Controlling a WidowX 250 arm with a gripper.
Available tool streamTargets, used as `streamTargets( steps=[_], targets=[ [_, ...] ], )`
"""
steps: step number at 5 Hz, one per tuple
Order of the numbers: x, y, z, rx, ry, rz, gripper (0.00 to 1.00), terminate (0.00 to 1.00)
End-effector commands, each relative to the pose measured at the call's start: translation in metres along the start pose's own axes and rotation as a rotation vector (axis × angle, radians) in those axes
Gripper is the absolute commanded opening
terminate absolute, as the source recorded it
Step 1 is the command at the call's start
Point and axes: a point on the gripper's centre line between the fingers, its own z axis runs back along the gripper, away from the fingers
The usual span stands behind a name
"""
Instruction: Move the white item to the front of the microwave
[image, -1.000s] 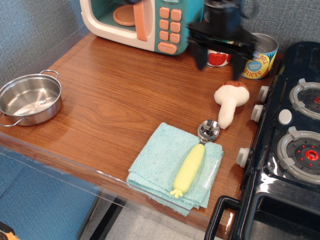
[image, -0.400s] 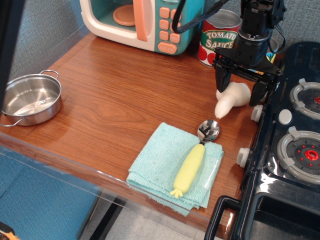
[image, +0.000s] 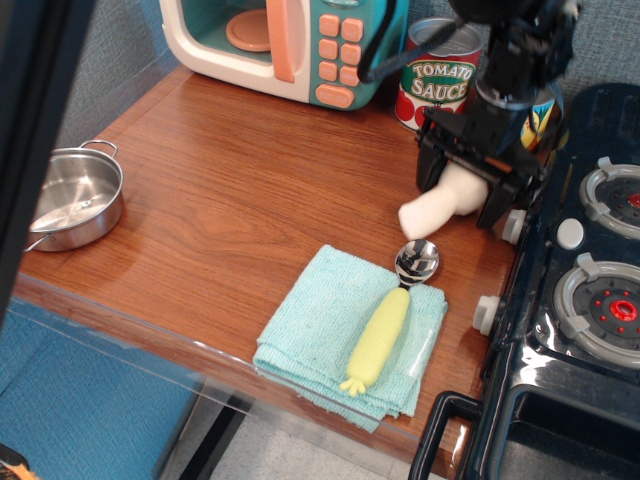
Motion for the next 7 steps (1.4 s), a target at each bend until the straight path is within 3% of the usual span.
streamTargets(
  steps=[1,2,3,5,6,7],
  targets=[
    [0.001,0.012,0.025,0.014,-0.054,-0.029,0.00,0.00],
    [0.005,0.046,0.052,0.011,-0.122,0.024,0.00,0.00],
    [-0.005,0.099,0.066,0.026,-0.145,0.143,0.00,0.00],
    [-0.028,0.196,0.061,0.049,-0.108,0.332,0.00,0.00],
    [-0.040,0.244,0.049,0.026,-0.085,0.398,0.00,0.00],
    [-0.044,0.260,0.045,0.014,-0.071,0.415,0.00,0.00]
  ],
)
